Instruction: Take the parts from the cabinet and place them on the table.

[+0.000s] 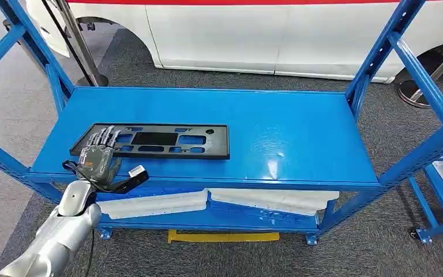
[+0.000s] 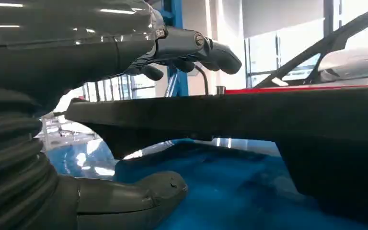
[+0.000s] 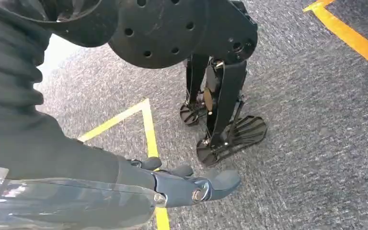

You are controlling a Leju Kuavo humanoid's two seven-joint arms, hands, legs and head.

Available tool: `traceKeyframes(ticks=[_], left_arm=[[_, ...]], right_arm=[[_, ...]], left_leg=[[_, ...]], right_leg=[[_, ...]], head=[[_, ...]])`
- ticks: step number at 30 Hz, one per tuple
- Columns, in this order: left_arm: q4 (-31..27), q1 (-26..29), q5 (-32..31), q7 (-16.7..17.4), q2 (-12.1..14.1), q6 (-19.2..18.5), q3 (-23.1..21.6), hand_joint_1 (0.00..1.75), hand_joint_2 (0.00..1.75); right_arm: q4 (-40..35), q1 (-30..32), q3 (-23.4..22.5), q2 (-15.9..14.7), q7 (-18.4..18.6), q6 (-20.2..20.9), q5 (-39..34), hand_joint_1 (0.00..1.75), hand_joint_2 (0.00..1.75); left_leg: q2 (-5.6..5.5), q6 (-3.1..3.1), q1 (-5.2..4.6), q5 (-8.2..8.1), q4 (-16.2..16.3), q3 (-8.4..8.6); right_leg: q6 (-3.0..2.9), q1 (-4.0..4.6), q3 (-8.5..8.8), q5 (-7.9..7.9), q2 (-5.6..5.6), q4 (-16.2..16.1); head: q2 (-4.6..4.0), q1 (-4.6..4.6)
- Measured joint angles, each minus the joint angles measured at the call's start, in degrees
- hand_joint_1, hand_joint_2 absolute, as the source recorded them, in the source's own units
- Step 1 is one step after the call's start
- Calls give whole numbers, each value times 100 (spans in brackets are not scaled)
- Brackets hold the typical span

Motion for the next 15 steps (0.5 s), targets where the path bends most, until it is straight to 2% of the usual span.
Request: traceKeyframes(ticks=[15], left_arm=[[74,1,39,-31,-9,0,20,0,175]], right_arm=[[0,-6,0,2,-9,0,18,0,175]], left_leg=[[0,0,0,0,0,0]], right_leg=[[0,0,0,0,0,0]], head=[[0,0]])
